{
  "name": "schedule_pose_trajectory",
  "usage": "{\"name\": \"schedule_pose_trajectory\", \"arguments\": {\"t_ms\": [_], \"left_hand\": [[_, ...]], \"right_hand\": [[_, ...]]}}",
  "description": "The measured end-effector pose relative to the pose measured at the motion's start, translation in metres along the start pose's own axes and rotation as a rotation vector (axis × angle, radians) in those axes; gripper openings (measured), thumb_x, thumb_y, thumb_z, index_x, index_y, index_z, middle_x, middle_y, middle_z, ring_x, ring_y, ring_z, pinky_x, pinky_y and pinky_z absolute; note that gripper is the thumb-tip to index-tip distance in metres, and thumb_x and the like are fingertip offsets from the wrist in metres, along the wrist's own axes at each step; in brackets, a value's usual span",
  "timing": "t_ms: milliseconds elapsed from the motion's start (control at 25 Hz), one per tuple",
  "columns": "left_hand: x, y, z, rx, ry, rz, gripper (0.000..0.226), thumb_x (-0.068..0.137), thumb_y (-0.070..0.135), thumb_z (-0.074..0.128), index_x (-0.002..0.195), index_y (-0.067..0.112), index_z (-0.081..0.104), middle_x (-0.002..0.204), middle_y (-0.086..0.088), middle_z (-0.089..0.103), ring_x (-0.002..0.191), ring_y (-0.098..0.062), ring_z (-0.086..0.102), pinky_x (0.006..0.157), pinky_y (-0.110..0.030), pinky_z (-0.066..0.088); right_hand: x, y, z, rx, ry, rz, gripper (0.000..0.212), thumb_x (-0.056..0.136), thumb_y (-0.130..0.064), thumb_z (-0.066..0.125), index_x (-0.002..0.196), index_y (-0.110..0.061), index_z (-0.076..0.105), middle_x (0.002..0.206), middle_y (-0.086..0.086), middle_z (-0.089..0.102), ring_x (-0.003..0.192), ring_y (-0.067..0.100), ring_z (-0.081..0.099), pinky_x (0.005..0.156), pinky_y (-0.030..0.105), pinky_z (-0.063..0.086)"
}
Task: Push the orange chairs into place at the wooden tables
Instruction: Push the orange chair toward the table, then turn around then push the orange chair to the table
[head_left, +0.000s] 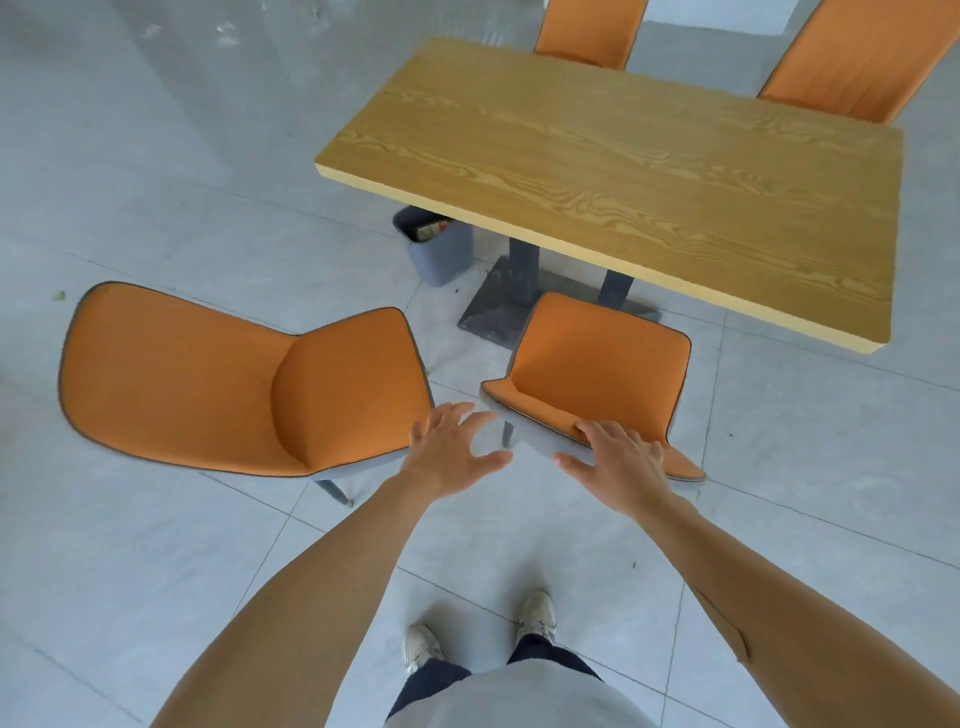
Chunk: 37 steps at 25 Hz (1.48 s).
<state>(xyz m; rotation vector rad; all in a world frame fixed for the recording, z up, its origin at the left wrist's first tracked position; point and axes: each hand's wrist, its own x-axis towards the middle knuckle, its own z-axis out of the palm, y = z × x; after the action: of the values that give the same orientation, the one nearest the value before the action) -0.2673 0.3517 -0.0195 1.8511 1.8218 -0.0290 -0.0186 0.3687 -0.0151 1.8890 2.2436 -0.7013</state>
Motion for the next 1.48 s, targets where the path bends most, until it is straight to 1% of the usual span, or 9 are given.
{"name": "schedule_pose_trajectory", "arguments": {"t_ms": [120, 240, 360, 480, 680, 800, 1040, 1200, 1480], "left_hand": [[-0.043, -0.057, -0.018, -0.107, 0.040, -0.102, 0.066, 0.084, 0.072, 0.046, 0.140, 0.039, 0.040, 0.153, 0.008, 0.033, 0.143, -0.018, 0.019, 0.112, -0.049, 0.016], [-0.100, -0.130, -0.037, -0.186, 0.132, -0.206, 0.064, 0.083, 0.073, 0.047, 0.139, 0.043, 0.041, 0.152, 0.012, 0.035, 0.140, -0.017, 0.022, 0.114, -0.047, 0.021], [-0.168, -0.208, -0.055, -0.265, 0.264, -0.312, 0.065, 0.080, 0.076, 0.046, 0.137, 0.045, 0.042, 0.148, 0.015, 0.039, 0.139, -0.012, 0.025, 0.113, -0.041, 0.022], [-0.231, -0.283, -0.071, -0.280, 0.353, -0.435, 0.066, 0.079, 0.077, 0.045, 0.136, 0.045, 0.044, 0.147, 0.013, 0.041, 0.139, -0.012, 0.026, 0.112, -0.039, 0.021], [-0.313, -0.382, -0.093, -0.287, 0.443, -0.555, 0.063, 0.082, 0.072, 0.050, 0.136, 0.040, 0.047, 0.145, 0.010, 0.045, 0.139, -0.014, 0.028, 0.113, -0.039, 0.020], [-0.337, -0.426, -0.104, -0.295, 0.470, -0.607, 0.061, 0.083, 0.071, 0.049, 0.136, 0.039, 0.048, 0.144, 0.010, 0.047, 0.138, -0.015, 0.029, 0.113, -0.041, 0.021], [-0.317, -0.491, -0.129, -0.339, 0.471, -0.622, 0.058, 0.084, 0.072, 0.048, 0.132, 0.039, 0.051, 0.141, 0.010, 0.050, 0.137, -0.015, 0.033, 0.111, -0.040, 0.025], [-0.266, -0.531, -0.165, -0.335, 0.435, -0.590, 0.058, 0.083, 0.072, 0.048, 0.131, 0.039, 0.052, 0.140, 0.011, 0.050, 0.135, -0.014, 0.035, 0.111, -0.040, 0.027], [-0.159, -0.578, -0.235, -0.347, 0.315, -0.511, 0.057, 0.084, 0.071, 0.047, 0.132, 0.041, 0.050, 0.143, 0.011, 0.048, 0.136, -0.014, 0.034, 0.111, -0.042, 0.029]], "right_hand": [[0.010, -0.064, 0.001, -0.021, 0.026, -0.153, 0.061, 0.089, -0.068, 0.040, 0.137, -0.030, 0.042, 0.144, -0.002, 0.046, 0.129, 0.027, 0.044, 0.105, 0.056, 0.034], [0.017, -0.148, 0.007, -0.017, -0.006, -0.355, 0.057, 0.090, -0.065, 0.042, 0.135, -0.030, 0.048, 0.142, -0.005, 0.050, 0.132, 0.024, 0.042, 0.106, 0.051, 0.035], [0.016, -0.253, 0.022, -0.036, -0.072, -0.505, 0.055, 0.091, -0.064, 0.042, 0.133, -0.031, 0.050, 0.139, -0.006, 0.051, 0.129, 0.023, 0.043, 0.105, 0.050, 0.036], [0.006, -0.361, 0.043, -0.081, -0.116, -0.638, 0.054, 0.090, -0.065, 0.042, 0.132, -0.033, 0.050, 0.140, -0.007, 0.050, 0.130, 0.022, 0.042, 0.105, 0.045, 0.037], [-0.012, -0.495, 0.074, -0.163, -0.156, -0.802, 0.050, 0.091, -0.064, 0.041, 0.130, -0.035, 0.052, 0.137, -0.008, 0.051, 0.130, 0.020, 0.041, 0.103, 0.044, 0.036], [-0.009, -0.547, 0.087, -0.181, -0.176, -0.852, 0.051, 0.091, -0.063, 0.041, 0.131, -0.033, 0.051, 0.135, -0.008, 0.053, 0.128, 0.019, 0.043, 0.103, 0.044, 0.037], [0.040, -0.606, 0.095, -0.100, -0.188, -0.867, 0.049, 0.091, -0.060, 0.044, 0.129, -0.031, 0.053, 0.134, -0.008, 0.055, 0.125, 0.016, 0.047, 0.099, 0.040, 0.043], [0.099, -0.632, 0.089, -0.030, -0.153, -0.850, 0.048, 0.092, -0.059, 0.044, 0.129, -0.031, 0.053, 0.134, -0.006, 0.056, 0.123, 0.016, 0.049, 0.095, 0.038, 0.047], [0.177, -0.645, 0.069, 0.005, -0.143, -0.709, 0.059, 0.091, -0.066, 0.040, 0.136, -0.028, 0.049, 0.139, -0.006, 0.053, 0.128, 0.016, 0.047, 0.099, 0.040, 0.045]]}}
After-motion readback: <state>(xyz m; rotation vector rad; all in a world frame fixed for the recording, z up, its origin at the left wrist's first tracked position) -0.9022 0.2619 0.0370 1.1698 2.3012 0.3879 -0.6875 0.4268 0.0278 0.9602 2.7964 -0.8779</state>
